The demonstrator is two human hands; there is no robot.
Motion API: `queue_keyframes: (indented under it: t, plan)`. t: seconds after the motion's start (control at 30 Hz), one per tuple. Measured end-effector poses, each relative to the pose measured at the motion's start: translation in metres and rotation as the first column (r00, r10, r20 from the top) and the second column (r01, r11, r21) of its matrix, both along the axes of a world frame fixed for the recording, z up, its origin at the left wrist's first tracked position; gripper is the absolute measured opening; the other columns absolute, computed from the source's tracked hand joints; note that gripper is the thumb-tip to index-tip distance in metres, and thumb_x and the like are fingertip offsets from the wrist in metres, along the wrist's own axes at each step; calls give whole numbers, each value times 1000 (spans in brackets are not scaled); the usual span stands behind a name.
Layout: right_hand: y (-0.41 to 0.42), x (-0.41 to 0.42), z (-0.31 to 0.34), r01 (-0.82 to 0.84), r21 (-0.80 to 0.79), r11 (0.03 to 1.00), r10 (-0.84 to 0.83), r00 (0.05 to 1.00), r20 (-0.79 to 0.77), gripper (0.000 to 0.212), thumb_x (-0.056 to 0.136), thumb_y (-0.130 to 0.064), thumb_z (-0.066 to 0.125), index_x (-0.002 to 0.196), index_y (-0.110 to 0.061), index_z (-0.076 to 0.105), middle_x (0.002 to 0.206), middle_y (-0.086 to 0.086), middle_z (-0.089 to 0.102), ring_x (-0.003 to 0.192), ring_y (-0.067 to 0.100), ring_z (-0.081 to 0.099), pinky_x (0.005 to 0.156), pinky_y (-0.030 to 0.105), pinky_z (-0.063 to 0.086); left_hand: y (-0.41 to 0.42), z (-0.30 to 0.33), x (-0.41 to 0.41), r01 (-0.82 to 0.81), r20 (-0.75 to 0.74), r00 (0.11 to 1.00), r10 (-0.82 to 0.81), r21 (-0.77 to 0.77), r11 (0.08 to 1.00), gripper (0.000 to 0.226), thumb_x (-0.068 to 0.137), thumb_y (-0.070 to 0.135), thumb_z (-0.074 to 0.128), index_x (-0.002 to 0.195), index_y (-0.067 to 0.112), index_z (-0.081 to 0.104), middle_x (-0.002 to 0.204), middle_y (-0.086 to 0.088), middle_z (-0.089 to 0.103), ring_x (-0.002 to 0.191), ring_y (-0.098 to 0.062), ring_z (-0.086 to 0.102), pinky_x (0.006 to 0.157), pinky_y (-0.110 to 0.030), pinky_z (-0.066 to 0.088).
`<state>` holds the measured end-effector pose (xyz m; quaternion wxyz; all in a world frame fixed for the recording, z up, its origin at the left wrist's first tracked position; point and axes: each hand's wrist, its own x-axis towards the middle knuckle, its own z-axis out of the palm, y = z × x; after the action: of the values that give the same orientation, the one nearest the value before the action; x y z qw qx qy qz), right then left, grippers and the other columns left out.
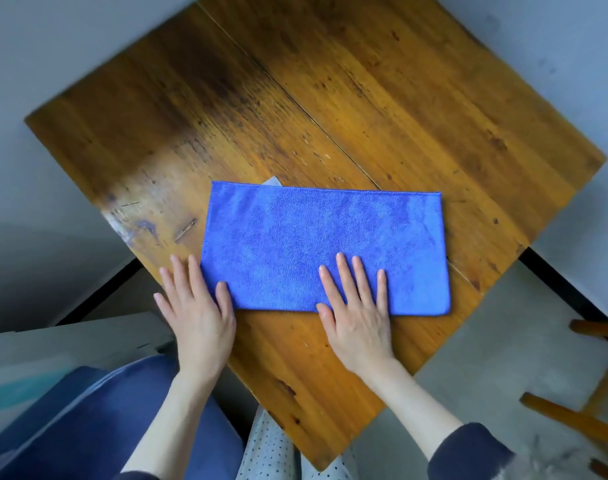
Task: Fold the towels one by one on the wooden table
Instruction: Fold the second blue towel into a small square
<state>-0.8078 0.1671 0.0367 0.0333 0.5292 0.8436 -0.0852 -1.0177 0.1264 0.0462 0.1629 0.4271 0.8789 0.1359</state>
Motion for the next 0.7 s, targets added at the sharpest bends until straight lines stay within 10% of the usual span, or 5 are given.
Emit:
queue_keyframes:
  t: [0.7]
  plan:
    - [-1, -9, 9, 30, -40, 999, -26, 994, 103, 55, 93, -42, 25, 144, -21, 31, 151, 10, 29, 140, 31, 24, 109, 59, 22, -1, 16, -4, -188, -44, 981, 188, -5, 982, 32, 81, 38, 65, 85, 6, 63, 121, -9, 50, 118, -30, 34, 95, -44, 21]
